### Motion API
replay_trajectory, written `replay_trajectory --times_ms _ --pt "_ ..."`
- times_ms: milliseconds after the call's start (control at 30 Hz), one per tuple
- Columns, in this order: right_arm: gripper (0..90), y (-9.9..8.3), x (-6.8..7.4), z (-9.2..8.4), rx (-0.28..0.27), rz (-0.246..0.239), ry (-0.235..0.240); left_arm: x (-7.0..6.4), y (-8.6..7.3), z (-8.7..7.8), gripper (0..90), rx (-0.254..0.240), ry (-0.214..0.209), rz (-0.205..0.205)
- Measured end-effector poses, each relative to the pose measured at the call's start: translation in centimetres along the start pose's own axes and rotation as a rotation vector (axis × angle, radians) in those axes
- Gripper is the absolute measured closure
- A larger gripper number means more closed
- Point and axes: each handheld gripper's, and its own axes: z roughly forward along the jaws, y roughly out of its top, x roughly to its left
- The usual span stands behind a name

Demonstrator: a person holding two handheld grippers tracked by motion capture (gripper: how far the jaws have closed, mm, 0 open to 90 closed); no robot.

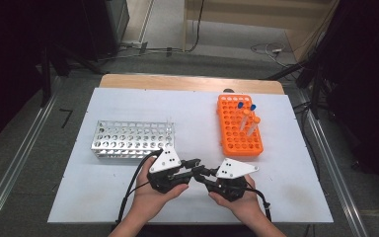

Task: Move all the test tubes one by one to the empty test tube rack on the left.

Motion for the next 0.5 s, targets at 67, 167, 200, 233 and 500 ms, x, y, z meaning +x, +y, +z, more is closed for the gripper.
replay_trajectory --times_ms 67,167,200,233,500 --pt "74.0 -0.01 -0.04 0.06 -0.001 -0.001 0.003 0.02 -0.01 -0.04 76.0 0.001 0.008 0.0" --pt "73.9 -0.01 -0.04 0.06 -0.003 0.001 0.003 0.11 0.0 -0.12 76.3 0.0 0.007 -0.001" --pt "73.8 -0.01 -0.03 0.06 -0.004 0.002 0.002 0.11 0.0 -0.14 76.3 -0.002 0.008 0.002" --pt "73.6 -0.02 -0.03 0.05 -0.008 0.006 0.004 0.12 0.01 -0.17 76.4 -0.005 0.007 0.002" --pt "31.4 -0.25 -0.78 -0.61 -0.049 0.042 0.029 0.63 0.22 -0.65 76.5 -0.014 0.015 -0.013"
